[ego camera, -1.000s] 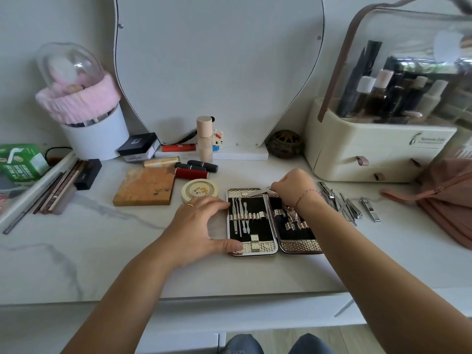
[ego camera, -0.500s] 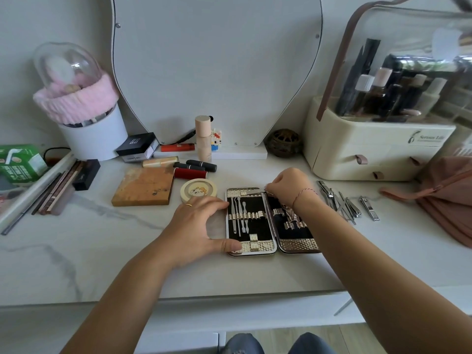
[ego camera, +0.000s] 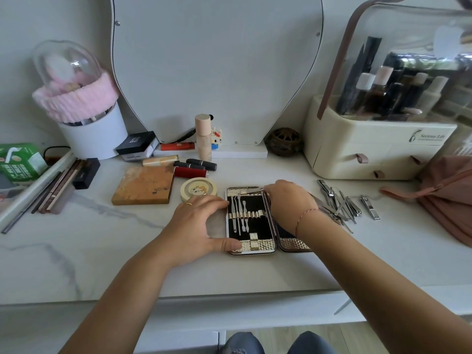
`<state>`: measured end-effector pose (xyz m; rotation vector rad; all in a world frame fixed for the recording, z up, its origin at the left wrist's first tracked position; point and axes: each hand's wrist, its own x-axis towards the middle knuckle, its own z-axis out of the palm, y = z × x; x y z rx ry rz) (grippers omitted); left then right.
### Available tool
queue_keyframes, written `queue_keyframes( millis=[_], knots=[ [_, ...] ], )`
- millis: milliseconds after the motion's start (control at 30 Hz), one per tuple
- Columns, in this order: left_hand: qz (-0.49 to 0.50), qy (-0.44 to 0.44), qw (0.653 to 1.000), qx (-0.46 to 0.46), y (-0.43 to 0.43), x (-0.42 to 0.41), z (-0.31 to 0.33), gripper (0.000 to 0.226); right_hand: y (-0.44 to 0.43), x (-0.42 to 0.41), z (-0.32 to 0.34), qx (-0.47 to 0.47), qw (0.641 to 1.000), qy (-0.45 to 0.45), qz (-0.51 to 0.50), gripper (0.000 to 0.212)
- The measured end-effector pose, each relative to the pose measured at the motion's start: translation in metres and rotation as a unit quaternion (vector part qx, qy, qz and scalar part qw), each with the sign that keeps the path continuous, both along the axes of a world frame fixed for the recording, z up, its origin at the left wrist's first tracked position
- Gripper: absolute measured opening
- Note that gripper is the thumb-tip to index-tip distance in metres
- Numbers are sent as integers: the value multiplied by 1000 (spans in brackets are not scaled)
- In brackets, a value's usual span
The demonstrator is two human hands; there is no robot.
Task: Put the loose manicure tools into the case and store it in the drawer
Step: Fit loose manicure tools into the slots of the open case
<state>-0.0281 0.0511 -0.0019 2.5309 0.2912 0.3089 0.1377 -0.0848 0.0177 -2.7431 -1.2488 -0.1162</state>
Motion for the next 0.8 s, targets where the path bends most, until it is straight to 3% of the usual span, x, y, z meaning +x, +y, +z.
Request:
queue_keyframes(
  millis=[233, 400, 600, 800],
  knots=[
    [-3, -4, 1000, 0, 0, 1, -1, 105, -13, 5, 2, 2, 998, 43, 44, 36],
    [-2, 2, 1000, -8, -1, -1, 1, 104, -20, 9, 13, 136, 970, 197, 42, 33],
    [-2, -1, 1000, -9, -1, -1, 1, 106, -21, 3, 9, 99, 978, 171, 67, 44],
    [-1, 0, 1000, -5, 0, -1, 1, 105, -21, 0, 6, 69, 980, 172, 72, 40]
  ],
)
